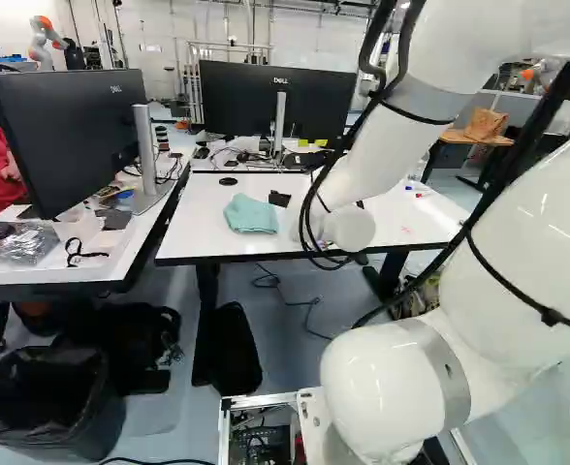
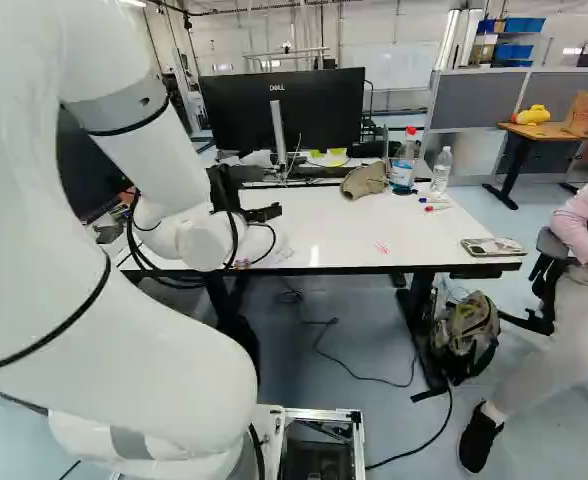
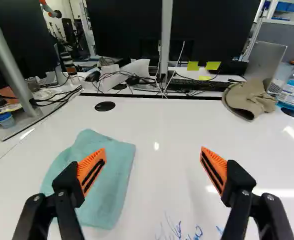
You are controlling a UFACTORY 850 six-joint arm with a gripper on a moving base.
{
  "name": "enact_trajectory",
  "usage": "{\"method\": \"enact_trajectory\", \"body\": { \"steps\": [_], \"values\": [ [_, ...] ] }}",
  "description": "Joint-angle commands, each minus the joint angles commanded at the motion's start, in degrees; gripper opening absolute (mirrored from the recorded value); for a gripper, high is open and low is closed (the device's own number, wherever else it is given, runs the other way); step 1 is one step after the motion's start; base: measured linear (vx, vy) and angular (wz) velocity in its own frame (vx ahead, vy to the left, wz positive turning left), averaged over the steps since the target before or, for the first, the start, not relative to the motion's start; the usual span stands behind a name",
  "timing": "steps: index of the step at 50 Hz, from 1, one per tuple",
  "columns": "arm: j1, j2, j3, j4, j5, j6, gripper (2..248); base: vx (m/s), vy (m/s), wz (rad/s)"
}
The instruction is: Clean the table with the green towel
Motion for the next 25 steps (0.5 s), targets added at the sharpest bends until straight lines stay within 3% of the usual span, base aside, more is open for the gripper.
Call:
{"method": "enact_trajectory", "body": {
  "steps": [25],
  "values": [
    [4.63,-4.97,-4.85,0.0,-0.63,0.0,247,0.0,0.0,0.0]
  ]
}}
